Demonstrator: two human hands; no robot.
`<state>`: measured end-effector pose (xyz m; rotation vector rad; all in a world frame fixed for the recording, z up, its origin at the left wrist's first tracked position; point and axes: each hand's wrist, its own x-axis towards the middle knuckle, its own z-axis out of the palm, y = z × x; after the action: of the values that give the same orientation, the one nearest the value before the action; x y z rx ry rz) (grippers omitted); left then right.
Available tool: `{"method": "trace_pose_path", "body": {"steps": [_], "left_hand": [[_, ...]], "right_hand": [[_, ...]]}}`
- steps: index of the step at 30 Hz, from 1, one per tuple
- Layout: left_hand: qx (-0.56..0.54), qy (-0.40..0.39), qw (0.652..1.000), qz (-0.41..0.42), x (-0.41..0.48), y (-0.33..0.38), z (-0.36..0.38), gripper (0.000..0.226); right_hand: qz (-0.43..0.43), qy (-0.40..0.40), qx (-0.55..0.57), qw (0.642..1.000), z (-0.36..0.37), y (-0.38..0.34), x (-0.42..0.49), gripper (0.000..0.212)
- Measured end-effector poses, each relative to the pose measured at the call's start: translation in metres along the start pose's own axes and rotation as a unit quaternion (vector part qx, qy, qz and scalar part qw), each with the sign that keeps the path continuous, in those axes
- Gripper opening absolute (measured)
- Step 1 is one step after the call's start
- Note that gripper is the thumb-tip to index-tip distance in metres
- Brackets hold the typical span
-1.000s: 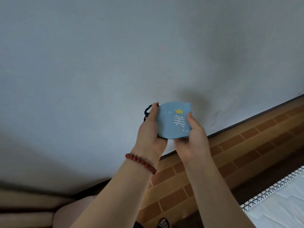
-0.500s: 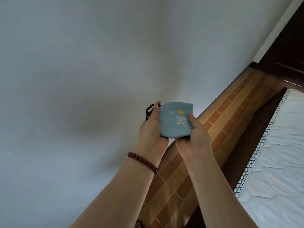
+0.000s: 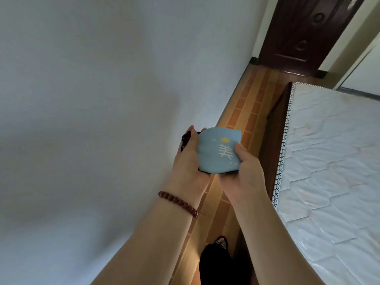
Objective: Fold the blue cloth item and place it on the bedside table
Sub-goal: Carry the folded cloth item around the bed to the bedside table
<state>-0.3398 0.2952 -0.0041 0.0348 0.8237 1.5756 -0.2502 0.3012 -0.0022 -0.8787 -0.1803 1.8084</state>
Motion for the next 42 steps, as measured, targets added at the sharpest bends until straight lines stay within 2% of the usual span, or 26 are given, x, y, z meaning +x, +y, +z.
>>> {"method": "trace_pose_path", "body": {"steps": [3, 9, 15, 21, 24, 28, 31, 35, 39, 42], "left_hand": [[0.008, -0.007, 1.000, -0.012, 0.042, -0.013, 0.034, 0.051], [0.042, 0.005, 0.999, -0.033, 0.116, -0.038, 0.109, 0.047], [0.046, -0.016, 0.997, -0.066, 0.168, -0.063, 0.160, 0.044], [0.103, -0.050, 0.990, -0.075, 0.223, -0.079, 0.192, 0.021], [0.122, -0.059, 0.986, -0.094, 0.252, -0.083, 0.209, 0.020], [0.132, -0.067, 0.982, -0.116, 0.304, -0.089, 0.239, 0.016], [0.138, -0.073, 0.979, -0.130, 0.346, -0.083, 0.269, 0.018], [0.140, -0.085, 0.977, -0.137, 0.403, -0.071, 0.306, 0.022], [0.153, -0.100, 0.974, -0.131, 0.448, -0.068, 0.327, 0.022], [0.177, -0.104, 0.970, -0.128, 0.474, -0.065, 0.335, 0.017]], "right_hand": [[-0.024, -0.014, 0.010, 1.000, 0.000, -0.033, 0.039, 0.034], [-0.057, -0.031, 0.014, 0.998, 0.005, -0.107, 0.111, 0.036], [-0.075, -0.033, 0.015, 0.997, -0.001, -0.165, 0.165, 0.038], [-0.089, -0.016, 0.046, 0.995, -0.005, -0.199, 0.216, 0.032], [-0.109, -0.018, 0.065, 0.992, -0.004, -0.212, 0.242, 0.026], [-0.150, -0.028, 0.073, 0.986, 0.007, -0.240, 0.291, 0.046], [-0.172, -0.034, 0.077, 0.981, 0.026, -0.264, 0.330, 0.050], [-0.176, -0.033, 0.080, 0.981, 0.052, -0.292, 0.379, 0.041], [-0.179, 0.014, 0.084, 0.980, 0.070, -0.309, 0.418, 0.025], [-0.181, 0.022, 0.079, 0.980, 0.075, -0.318, 0.443, 0.021]]}}
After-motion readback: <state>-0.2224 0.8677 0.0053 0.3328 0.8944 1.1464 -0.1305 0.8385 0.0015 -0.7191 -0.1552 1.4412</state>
